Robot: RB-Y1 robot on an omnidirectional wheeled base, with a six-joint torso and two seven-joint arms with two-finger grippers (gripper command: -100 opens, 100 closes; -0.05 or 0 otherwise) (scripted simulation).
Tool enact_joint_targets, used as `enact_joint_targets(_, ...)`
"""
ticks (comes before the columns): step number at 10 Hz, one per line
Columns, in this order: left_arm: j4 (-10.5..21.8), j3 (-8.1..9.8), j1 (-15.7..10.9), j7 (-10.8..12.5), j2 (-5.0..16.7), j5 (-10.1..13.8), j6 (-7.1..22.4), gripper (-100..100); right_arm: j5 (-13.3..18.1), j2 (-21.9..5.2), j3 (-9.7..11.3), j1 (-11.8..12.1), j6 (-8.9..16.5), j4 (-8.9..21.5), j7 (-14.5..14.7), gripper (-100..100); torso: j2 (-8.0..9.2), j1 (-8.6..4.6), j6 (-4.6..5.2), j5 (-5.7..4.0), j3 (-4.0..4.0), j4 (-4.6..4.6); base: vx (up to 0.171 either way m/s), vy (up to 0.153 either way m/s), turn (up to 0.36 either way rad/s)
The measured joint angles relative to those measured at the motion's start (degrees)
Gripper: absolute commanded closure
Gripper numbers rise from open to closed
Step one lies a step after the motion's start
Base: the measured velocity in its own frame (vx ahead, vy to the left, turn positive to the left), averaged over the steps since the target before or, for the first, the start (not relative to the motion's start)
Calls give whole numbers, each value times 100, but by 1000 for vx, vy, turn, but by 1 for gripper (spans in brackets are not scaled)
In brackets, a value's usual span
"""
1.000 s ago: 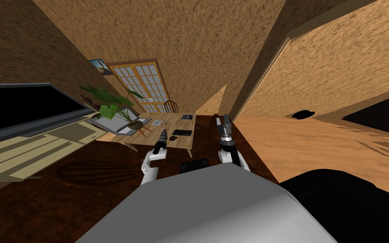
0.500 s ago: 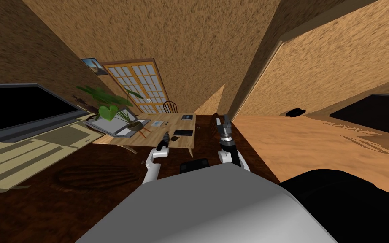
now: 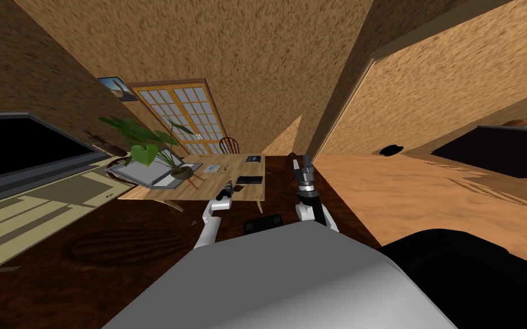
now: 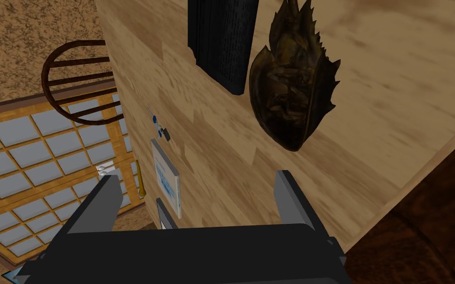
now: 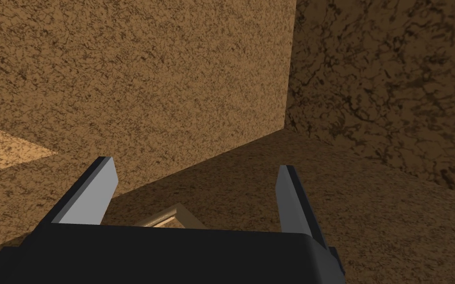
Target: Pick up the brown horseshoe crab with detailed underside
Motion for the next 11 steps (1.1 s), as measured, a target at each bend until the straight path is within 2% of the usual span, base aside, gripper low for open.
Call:
enact_joint_targets(2, 195, -62, -4, 105, -15, 210, 189, -100, 0, 0, 0, 0, 0, 0, 0, 0, -2, 3, -1, 1, -1, 0, 17, 71, -54)
enact_joint_targets(7, 881, -96, -259, 293, -186, 441, 386, -100, 0, 0, 0, 1, 0, 0, 0, 0, -10, -15, -1, -3, -6, -2, 26, 37, -50)
enact_joint_targets(8, 900, -97, -265, 299, -186, 452, 392, 0, 0, 1, 0, 1, 0, 0, 0, 0, -5, -22, -2, -5, -3, -1, 0, 0, 0)
enact_joint_targets(9, 898, -97, -264, 298, -185, 451, 391, -100, 0, 1, 1, 0, 0, 0, 0, 0, 1, -28, -2, -6, 0, 0, 54, -1, -1)
enact_joint_targets(11, 1130, -66, -290, 273, -208, 445, 192, -100, 0, 1, 1, 1, 0, 0, 0, 0, -22, -32, -1, -7, -12, -4, 79, -8, 1)
